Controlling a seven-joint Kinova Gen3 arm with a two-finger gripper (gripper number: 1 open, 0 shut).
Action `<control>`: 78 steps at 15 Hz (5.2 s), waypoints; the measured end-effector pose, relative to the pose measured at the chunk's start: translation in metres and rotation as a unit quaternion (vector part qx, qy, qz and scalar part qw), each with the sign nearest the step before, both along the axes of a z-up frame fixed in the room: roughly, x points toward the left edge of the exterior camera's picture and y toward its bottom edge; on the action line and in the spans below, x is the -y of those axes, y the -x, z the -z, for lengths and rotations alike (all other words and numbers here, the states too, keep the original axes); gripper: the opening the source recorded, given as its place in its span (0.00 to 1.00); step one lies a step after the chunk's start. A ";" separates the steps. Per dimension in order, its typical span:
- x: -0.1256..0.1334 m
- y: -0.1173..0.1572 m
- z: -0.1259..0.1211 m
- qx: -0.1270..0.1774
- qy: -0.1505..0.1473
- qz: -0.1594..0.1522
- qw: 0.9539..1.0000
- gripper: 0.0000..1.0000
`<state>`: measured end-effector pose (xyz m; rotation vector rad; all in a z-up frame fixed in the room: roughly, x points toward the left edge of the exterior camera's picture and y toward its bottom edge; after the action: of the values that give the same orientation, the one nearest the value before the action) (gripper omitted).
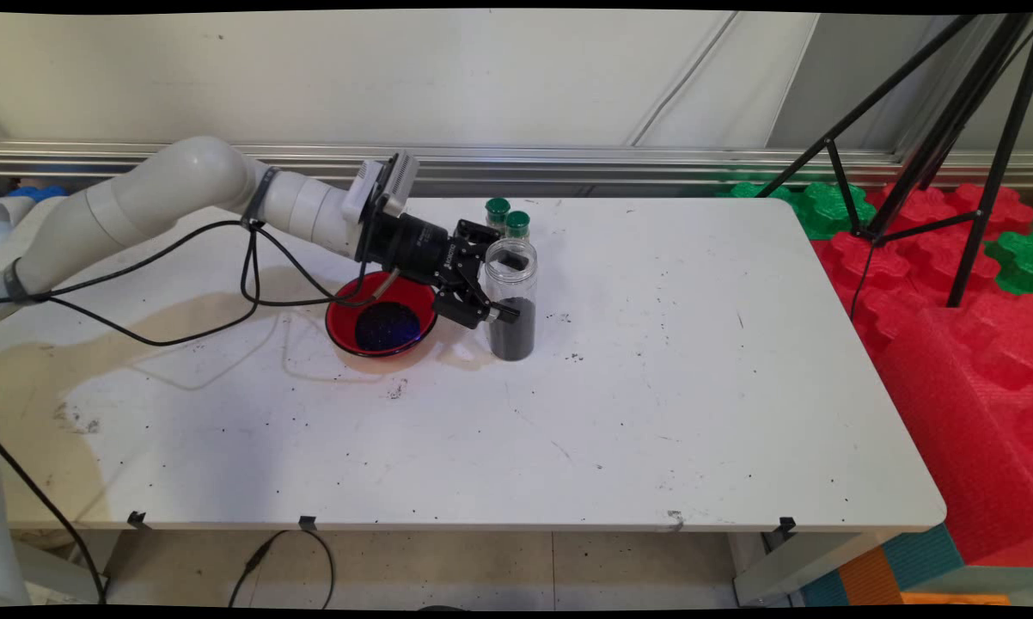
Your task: Pick up the black seasoning powder from the table, then pour the black seasoning powder in the red bowl
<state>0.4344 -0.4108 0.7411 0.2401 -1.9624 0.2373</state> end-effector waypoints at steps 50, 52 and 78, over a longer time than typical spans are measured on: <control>-0.019 -0.065 -0.086 -0.068 0.069 -0.090 0.991 0.00; -0.020 -0.072 -0.089 -0.068 0.072 -0.102 0.990 0.00; -0.051 -0.183 -0.072 0.029 0.102 -0.205 0.973 0.00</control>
<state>0.6179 -0.3596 0.8129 0.5094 -1.9137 0.7175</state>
